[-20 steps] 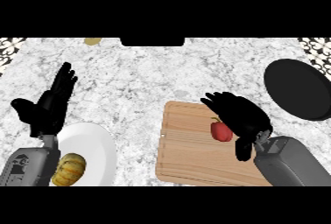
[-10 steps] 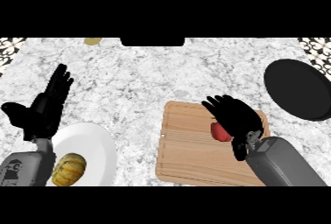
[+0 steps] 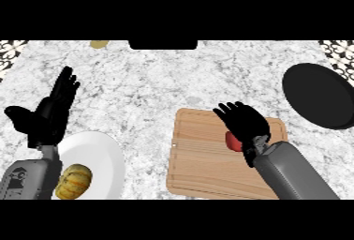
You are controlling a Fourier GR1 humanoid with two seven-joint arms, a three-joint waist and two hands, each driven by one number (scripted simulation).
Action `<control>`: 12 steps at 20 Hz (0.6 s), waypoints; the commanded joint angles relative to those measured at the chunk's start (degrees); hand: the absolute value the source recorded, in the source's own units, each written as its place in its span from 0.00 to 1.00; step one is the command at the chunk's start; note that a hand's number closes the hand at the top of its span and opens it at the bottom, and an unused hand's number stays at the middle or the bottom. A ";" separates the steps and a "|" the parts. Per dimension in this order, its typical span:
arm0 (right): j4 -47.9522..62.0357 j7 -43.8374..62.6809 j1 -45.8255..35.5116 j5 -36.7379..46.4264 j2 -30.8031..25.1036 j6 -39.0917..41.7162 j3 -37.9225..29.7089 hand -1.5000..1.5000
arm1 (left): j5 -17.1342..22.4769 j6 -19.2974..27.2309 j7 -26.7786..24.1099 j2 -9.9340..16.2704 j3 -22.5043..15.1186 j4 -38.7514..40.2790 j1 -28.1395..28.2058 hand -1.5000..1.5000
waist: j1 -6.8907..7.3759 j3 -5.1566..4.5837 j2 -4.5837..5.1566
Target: Pick the bell pepper from the cutting board and place it in the pan
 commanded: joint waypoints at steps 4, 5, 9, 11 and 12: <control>12.21 -5.66 -3.18 4.09 1.11 -4.39 -1.92 0.00 | -3.38 2.06 -1.66 -3.69 -2.67 -0.31 1.65 0.50 | 0.24 0.01 0.06; 4.42 -2.03 0.40 4.36 2.26 1.23 -0.97 0.00 | -1.00 -0.11 1.79 -1.17 -0.08 -1.52 -0.17 0.50 | -0.08 0.00 -0.05; 10.30 -9.70 -1.89 3.07 2.63 -0.93 -0.85 1.00 | -0.49 -1.47 0.37 0.83 1.92 0.46 -2.19 0.50 | 0.12 0.00 0.05; 10.48 -14.26 -1.71 5.34 -0.31 -4.28 0.69 1.00 | -3.23 2.03 -2.51 -3.17 -0.23 3.09 -2.44 0.50 | -0.09 0.00 0.07; 13.79 -15.36 -1.60 6.82 -0.36 -6.86 1.31 1.00 | -2.97 1.89 1.26 -3.80 -1.70 -0.97 -1.64 0.50 | 0.14 0.02 0.04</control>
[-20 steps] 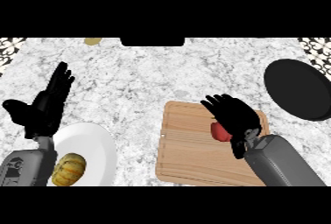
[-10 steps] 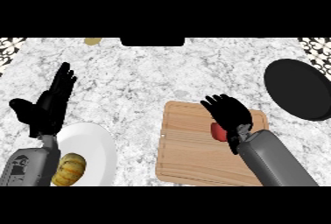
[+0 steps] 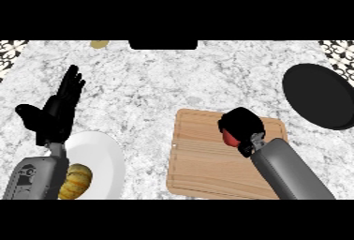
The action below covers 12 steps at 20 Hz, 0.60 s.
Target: Pick the bell pepper from the cutting board and place it in the pan
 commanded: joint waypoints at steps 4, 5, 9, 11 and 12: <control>-6.25 -5.59 6.26 2.82 -4.15 -1.10 0.61 1.00 | 2.07 -3.04 1.42 2.11 2.63 -2.90 2.88 0.50 | -0.20 0.03 -0.03; -0.59 -4.62 4.44 4.47 0.22 -4.63 0.88 1.00 | -0.30 -1.83 -3.04 -0.19 0.92 1.26 2.76 0.50 | -0.12 0.02 0.07; -10.22 -5.27 10.79 1.25 -1.15 -2.44 -1.54 1.00 | 0.78 -2.31 2.08 2.00 2.58 -0.17 -0.52 0.50 | -0.73 0.02 -0.09; -17.52 -4.54 19.80 -1.32 -1.05 -4.08 -1.52 1.00 | 1.20 -2.03 0.65 1.54 2.88 -1.95 2.82 0.50 | -1.70 0.02 -0.44; -19.24 -5.85 25.25 -1.81 -1.70 -6.85 -0.31 1.00 | 1.04 -1.29 0.88 1.73 3.59 -0.33 1.00 0.50 | -2.92 0.03 -0.51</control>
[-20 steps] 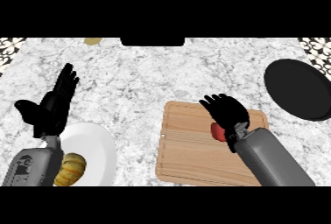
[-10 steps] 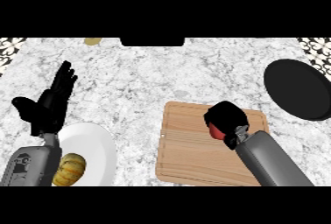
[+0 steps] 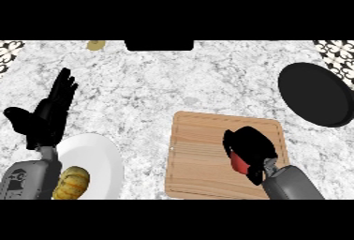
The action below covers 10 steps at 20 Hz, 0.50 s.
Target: Pick the bell pepper from the cutting board and place it in the pan
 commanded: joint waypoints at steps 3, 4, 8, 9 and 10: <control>-15.88 -3.27 20.23 -5.72 -4.33 -6.66 -3.06 1.00 | 0.21 0.47 0.61 -0.01 0.57 -1.84 1.40 0.50 | -1.11 0.17 0.06; -20.28 -0.56 21.37 -5.25 -2.59 -7.01 -2.79 1.00 | -1.21 1.57 0.57 -1.28 -0.86 -1.28 0.82 0.50 | -1.05 0.14 0.10; -33.60 -1.67 22.84 -6.69 -2.77 -13.92 -6.62 1.00 | -0.17 0.44 -0.60 0.43 1.10 -0.91 2.29 0.50 | -1.88 0.13 -0.24; -33.14 -3.68 24.30 -7.82 -3.24 -17.49 -9.07 1.00 | -0.91 1.41 -0.09 -1.85 -1.11 -2.79 2.46 0.50 | -1.40 0.21 -0.11; -34.63 -4.05 26.20 -7.43 -3.09 -19.45 -9.01 1.00 | -0.86 1.48 1.20 -0.77 -0.16 -1.27 0.25 0.50 | -1.22 0.20 0.12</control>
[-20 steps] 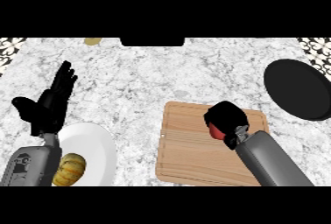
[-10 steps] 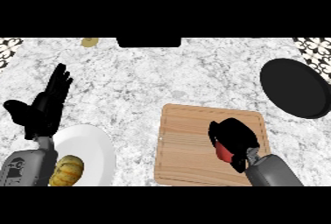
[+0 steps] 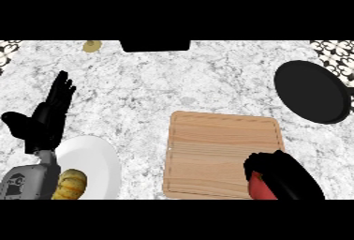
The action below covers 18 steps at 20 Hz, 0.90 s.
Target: Pick the bell pepper from the cutting board and place it in the pan
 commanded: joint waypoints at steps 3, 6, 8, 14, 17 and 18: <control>-16.42 -0.29 6.71 -7.83 1.13 -3.46 -7.58 1.00 | -0.86 -0.16 1.74 -0.24 -1.53 -2.11 0.33 0.50 | 0.70 0.04 0.19; -19.41 -1.47 7.98 -14.08 -0.29 -2.87 -16.52 1.00 | -0.44 -0.09 0.05 -0.52 -0.50 1.14 -1.57 0.50 | 0.90 0.02 0.48; -16.14 0.91 3.13 -16.75 2.50 -2.63 -19.35 1.00 | -3.69 2.86 1.13 -2.46 -3.06 -0.10 -2.32 0.50 | 1.61 0.04 0.57; -5.74 3.07 -7.48 -34.81 4.87 1.78 -31.62 1.00 | 1.22 -2.67 -0.96 1.24 0.99 0.98 -0.64 0.50 | 2.43 0.06 0.69; 2.78 3.66 -14.55 -39.85 1.21 2.89 -39.55 1.00 | -0.84 -0.85 1.07 -0.14 -1.13 -1.36 -0.56 0.50 | 2.77 0.07 0.66; 9.54 1.01 -19.60 -39.59 -1.70 2.40 -41.00 1.00 | -0.74 -0.09 1.15 -0.80 -0.63 3.85 -6.49 0.50 | 2.54 0.07 1.01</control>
